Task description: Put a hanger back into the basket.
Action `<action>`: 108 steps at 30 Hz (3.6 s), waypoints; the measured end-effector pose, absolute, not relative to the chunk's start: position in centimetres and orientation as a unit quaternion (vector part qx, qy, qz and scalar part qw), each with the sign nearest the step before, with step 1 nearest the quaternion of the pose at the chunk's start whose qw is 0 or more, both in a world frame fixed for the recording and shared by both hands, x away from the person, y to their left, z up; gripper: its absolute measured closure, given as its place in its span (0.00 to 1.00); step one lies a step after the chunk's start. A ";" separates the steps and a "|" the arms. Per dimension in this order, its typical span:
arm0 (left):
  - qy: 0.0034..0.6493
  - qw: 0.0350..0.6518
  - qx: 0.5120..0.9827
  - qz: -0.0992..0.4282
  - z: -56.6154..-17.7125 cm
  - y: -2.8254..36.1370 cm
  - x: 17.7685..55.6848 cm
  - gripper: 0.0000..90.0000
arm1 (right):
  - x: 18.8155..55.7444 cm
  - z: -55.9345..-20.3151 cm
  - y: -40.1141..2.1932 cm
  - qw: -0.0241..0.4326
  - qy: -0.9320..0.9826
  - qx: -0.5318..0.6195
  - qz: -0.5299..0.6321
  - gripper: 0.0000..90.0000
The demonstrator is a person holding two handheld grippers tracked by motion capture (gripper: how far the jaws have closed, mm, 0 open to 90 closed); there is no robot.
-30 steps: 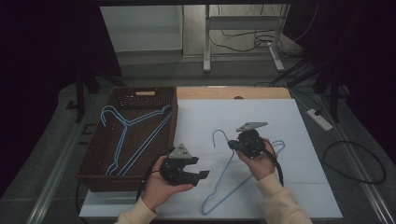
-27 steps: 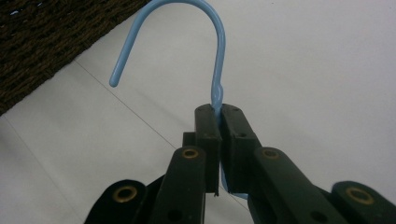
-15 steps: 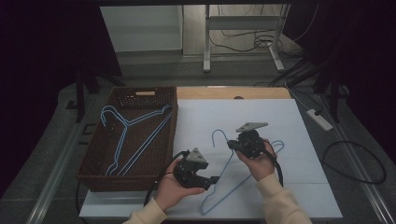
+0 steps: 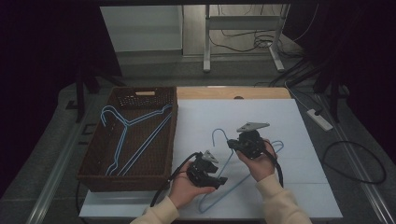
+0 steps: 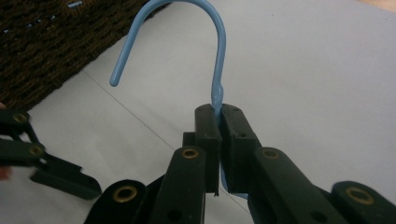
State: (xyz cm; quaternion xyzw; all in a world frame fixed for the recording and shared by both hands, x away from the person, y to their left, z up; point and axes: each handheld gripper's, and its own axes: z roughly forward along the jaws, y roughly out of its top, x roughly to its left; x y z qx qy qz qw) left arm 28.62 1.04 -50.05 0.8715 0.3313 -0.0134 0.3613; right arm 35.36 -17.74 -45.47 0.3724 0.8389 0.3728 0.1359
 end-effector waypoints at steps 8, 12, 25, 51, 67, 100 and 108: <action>0.331 0.360 0.871 -0.030 -50.4 1.0 29.1 0.89 | 35.1 -45.2 -18.1 0.135 0.833 0.374 0.384 0.96; 0.343 0.365 0.865 -0.028 -50.3 1.3 29.2 0.92 | 34.8 -44.9 -18.5 0.135 0.827 0.376 0.395 0.96; 0.349 0.407 0.844 0.000 -48.9 2.4 28.8 0.96 | 31.2 -43.9 -22.2 0.166 0.793 0.351 0.468 0.56; 0.339 0.484 0.806 0.016 -44.5 5.2 27.3 0.96 | 28.9 -45.5 -28.6 0.183 0.769 0.342 0.508 0.41; 0.352 0.541 0.762 0.049 -39.4 11.3 26.3 0.96 | 29.3 -46.5 -28.8 0.183 0.784 0.345 0.483 0.41; 0.470 0.537 0.688 0.132 -37.6 28.5 25.2 0.96 | 29.8 -47.3 -28.6 0.181 0.798 0.348 0.458 0.41; 0.498 0.511 0.687 0.133 -38.4 30.7 25.9 0.96 | 29.8 -47.3 -28.6 0.181 0.799 0.348 0.455 0.41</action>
